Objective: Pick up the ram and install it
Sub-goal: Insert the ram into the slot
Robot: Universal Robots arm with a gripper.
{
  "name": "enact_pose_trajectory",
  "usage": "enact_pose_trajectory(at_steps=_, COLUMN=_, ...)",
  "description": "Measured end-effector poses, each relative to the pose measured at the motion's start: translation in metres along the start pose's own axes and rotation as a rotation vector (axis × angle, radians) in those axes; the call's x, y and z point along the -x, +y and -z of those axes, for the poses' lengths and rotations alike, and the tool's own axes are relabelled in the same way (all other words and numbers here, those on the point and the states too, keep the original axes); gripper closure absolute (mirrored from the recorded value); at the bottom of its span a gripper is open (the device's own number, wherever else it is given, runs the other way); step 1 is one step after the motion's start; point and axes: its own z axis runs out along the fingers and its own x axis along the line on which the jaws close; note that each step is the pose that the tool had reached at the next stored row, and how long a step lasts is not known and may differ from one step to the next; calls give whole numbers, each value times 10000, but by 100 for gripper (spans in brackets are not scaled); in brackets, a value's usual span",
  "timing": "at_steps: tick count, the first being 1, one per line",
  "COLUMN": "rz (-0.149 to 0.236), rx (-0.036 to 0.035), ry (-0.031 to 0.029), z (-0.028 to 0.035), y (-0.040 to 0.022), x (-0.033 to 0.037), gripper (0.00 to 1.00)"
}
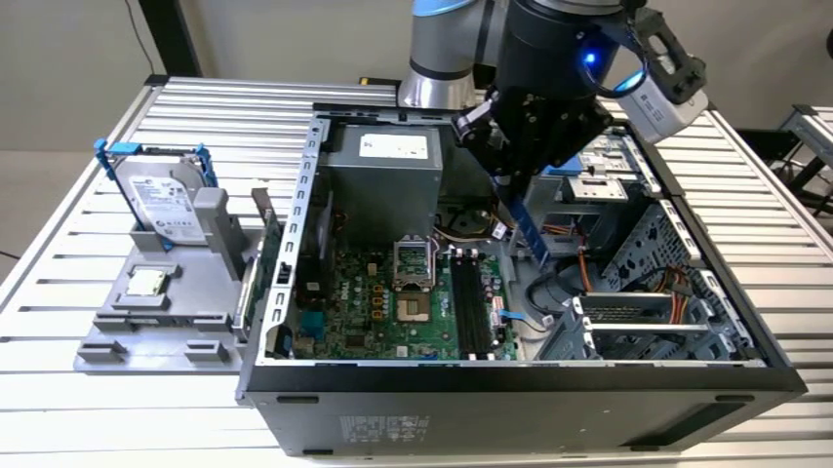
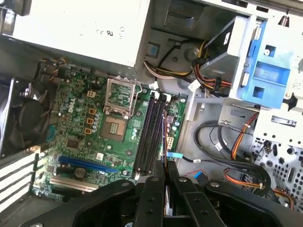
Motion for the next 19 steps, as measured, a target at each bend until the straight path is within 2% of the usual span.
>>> enact_pose_trajectory(at_steps=8, rz=-740, rx=-23, ry=-9, z=-5, y=1, x=0, gripper=100)
enact_pose_trajectory(at_steps=19, rz=-1252, rx=-39, ry=-16, z=-14, y=1, x=0, gripper=100)
